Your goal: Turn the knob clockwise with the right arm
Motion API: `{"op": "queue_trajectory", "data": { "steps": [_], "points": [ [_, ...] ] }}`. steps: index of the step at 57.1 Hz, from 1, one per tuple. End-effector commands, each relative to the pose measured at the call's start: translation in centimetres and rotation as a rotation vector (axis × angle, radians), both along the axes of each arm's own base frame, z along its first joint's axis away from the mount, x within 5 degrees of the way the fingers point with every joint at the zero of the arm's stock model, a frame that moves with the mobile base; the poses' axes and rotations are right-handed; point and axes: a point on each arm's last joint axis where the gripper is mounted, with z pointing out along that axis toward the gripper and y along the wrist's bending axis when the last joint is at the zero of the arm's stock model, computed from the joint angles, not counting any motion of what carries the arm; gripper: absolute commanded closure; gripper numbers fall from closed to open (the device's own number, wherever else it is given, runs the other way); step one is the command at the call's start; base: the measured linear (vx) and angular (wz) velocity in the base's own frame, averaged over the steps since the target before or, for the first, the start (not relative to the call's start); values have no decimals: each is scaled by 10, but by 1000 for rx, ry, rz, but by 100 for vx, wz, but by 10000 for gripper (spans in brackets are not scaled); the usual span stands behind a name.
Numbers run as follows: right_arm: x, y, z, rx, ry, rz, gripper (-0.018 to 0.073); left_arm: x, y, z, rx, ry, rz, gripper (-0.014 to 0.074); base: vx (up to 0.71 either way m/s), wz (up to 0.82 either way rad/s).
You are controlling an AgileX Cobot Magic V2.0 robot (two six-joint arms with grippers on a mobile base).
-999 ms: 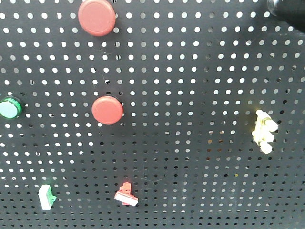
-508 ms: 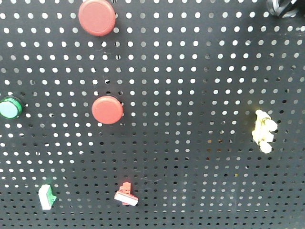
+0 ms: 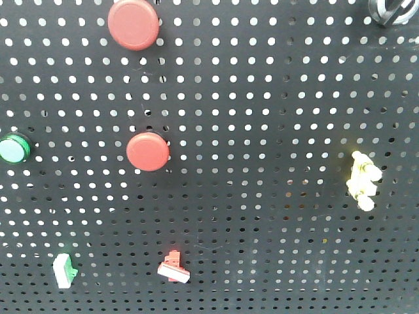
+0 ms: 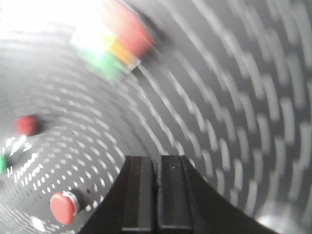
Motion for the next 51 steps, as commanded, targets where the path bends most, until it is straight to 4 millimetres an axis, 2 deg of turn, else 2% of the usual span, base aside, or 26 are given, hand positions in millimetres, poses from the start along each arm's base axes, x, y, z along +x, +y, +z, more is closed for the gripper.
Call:
{"op": "queue_trajectory", "data": {
  "steps": [1,7,18,23,28,39,51],
  "points": [
    [-21,-14,8,-209,-187,-129,526,2,1,4,-13,-78,12,603,0,0],
    [-29,-23,-8,-410,-248,-270,526,2,1,4,-13,-78,12,603,0,0],
    [-21,-29,-75,-645,-92,-347,526,2,1,4,-13,-78,12,603,0,0],
    [-15,-24,-107,-775,-45,-356,526,2,1,4,-13,-78,12,603,0,0],
    [-9,-18,-131,-880,-32,-346,526,2,1,4,-13,-78,12,603,0,0],
    [-2,-11,-159,-947,7,-307,526,2,1,4,-13,-78,12,603,0,0],
    [0,-10,-168,-965,27,-297,526,2,1,4,-13,-78,12,603,0,0]
  ]
}}
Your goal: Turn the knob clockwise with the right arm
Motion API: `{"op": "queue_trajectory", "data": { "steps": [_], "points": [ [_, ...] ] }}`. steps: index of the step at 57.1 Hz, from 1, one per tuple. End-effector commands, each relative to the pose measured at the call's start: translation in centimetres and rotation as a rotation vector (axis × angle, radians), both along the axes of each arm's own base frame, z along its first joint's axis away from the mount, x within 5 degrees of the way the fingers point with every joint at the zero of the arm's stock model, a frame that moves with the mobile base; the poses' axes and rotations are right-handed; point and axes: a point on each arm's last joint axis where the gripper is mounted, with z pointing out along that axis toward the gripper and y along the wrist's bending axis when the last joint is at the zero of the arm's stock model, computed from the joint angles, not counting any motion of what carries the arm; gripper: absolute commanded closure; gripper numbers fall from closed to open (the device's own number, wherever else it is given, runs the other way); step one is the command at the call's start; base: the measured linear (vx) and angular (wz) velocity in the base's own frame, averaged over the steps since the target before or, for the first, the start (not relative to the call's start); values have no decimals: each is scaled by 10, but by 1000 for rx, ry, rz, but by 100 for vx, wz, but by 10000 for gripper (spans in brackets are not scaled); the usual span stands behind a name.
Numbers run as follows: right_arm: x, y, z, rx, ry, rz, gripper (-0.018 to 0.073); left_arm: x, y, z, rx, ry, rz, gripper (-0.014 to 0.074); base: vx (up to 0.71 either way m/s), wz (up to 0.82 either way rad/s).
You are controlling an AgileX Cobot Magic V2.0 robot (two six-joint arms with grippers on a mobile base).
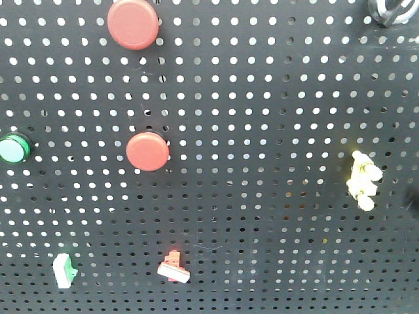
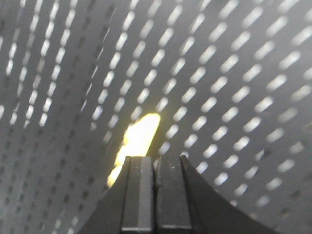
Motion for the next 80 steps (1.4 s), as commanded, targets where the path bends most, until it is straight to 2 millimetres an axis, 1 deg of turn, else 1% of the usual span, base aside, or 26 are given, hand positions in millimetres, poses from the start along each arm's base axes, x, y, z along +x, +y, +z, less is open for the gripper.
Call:
{"op": "queue_trajectory", "data": {
  "steps": [1,21,25,29,31,35,40,45,50,54,58,60,65,70,74,80],
  "points": [
    [-2,1,11,-11,-60,25,526,2,1,4,-13,-78,12,603,0,0],
    [-2,1,11,-6,-55,27,526,2,1,4,-13,-78,12,603,0,0],
    [-3,4,8,72,3,56,526,2,1,4,-13,-78,12,603,0,0],
    [-3,6,3,179,117,77,526,2,1,4,-13,-78,12,603,0,0],
    [-3,7,0,204,163,78,526,2,1,4,-13,-78,12,603,0,0],
    [-1,12,-9,219,265,89,526,2,1,4,-13,-78,12,603,0,0],
    [3,23,-19,174,346,133,526,2,1,4,-13,-78,12,603,0,0],
    [9,34,-25,132,387,178,526,2,1,4,-13,-78,12,603,0,0],
    [13,42,-30,131,409,215,526,2,1,4,-13,-78,12,603,0,0],
    [14,47,-36,143,386,251,526,2,1,4,-13,-78,12,603,0,0],
    [12,48,-49,164,345,291,526,2,1,4,-13,-78,12,603,0,0],
    [10,48,-58,178,326,307,526,2,1,4,-13,-78,12,603,0,0],
    [1,39,-89,237,315,313,526,2,1,4,-13,-78,12,603,0,0],
    [-5,21,-117,364,343,237,526,2,1,4,-13,-78,12,603,0,0],
    [-13,-1,-144,451,346,127,526,2,1,4,-13,-78,12,603,0,0],
    [-26,-24,-169,455,299,2,526,2,1,4,-13,-78,12,603,0,0]
  ]
}}
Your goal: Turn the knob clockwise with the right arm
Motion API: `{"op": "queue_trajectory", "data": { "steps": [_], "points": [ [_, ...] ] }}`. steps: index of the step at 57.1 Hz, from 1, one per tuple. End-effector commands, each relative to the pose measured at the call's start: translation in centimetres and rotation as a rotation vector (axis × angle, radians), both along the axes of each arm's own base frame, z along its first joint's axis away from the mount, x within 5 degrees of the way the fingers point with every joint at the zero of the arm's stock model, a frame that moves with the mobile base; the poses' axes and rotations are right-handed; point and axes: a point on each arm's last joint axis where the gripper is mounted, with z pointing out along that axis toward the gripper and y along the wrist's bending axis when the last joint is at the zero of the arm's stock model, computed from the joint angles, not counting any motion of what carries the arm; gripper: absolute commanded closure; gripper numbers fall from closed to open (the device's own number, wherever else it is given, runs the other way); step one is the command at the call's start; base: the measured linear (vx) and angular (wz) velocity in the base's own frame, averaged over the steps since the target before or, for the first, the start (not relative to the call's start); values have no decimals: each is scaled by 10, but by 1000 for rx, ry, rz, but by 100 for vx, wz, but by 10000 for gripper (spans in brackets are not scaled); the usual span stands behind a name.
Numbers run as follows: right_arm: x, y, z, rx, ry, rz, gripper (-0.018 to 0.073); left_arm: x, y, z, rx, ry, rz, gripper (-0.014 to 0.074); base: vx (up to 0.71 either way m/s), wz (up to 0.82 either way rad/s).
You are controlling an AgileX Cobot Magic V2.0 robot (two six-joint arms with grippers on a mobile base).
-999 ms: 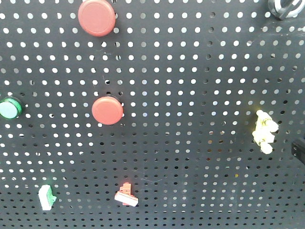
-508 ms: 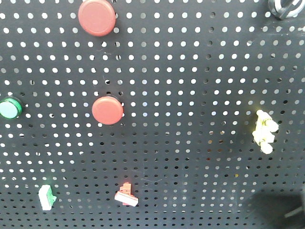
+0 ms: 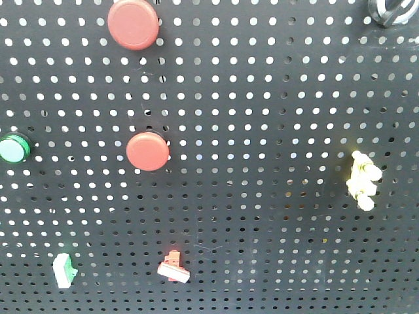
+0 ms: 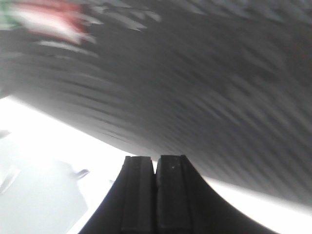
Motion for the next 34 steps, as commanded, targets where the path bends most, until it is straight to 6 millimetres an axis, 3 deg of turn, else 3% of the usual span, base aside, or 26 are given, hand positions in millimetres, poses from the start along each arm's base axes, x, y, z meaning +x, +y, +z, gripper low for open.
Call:
{"op": "queue_trajectory", "data": {
  "steps": [1,16,34],
  "points": [
    [-7,-17,-1,29,-148,-121,526,2,1,4,-13,-78,12,603,0,0],
    [-34,-50,-22,-120,-299,-445,526,2,1,4,-13,-78,12,603,0,0],
    [-40,-52,-20,-198,-359,-477,526,2,1,4,-13,-78,12,603,0,0]
  ]
}}
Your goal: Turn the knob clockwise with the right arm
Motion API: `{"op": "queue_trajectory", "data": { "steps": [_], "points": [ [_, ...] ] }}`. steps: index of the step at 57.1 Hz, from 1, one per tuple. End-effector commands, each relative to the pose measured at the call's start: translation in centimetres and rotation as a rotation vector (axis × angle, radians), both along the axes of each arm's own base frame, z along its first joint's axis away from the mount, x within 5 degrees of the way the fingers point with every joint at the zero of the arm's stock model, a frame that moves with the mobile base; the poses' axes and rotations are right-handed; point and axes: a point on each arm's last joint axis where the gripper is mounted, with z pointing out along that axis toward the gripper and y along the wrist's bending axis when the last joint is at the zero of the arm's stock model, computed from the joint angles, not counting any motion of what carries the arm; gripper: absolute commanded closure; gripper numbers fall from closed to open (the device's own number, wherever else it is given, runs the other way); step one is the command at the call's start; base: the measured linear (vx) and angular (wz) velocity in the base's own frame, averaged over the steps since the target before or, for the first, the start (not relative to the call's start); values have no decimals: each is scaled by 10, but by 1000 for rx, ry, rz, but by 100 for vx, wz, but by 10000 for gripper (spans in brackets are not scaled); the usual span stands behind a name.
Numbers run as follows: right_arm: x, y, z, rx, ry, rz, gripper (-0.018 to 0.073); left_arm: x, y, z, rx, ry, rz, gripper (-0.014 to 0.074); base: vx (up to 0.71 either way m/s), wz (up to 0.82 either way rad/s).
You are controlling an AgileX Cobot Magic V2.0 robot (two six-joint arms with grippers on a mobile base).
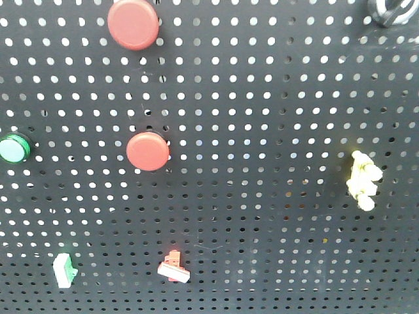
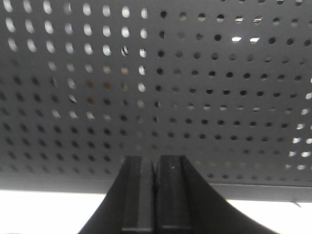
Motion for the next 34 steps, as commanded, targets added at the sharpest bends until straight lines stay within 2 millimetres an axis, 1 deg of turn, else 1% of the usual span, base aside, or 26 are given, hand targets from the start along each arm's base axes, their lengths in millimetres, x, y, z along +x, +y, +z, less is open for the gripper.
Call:
{"op": "queue_trajectory", "data": {
  "steps": [1,34],
  "points": [
    [-1,1,6,-22,-84,3,526,2,1,4,-13,-78,12,603,0,0],
    [-1,1,6,-21,-86,4,526,2,1,4,-13,-78,12,603,0,0]
  ]
}}
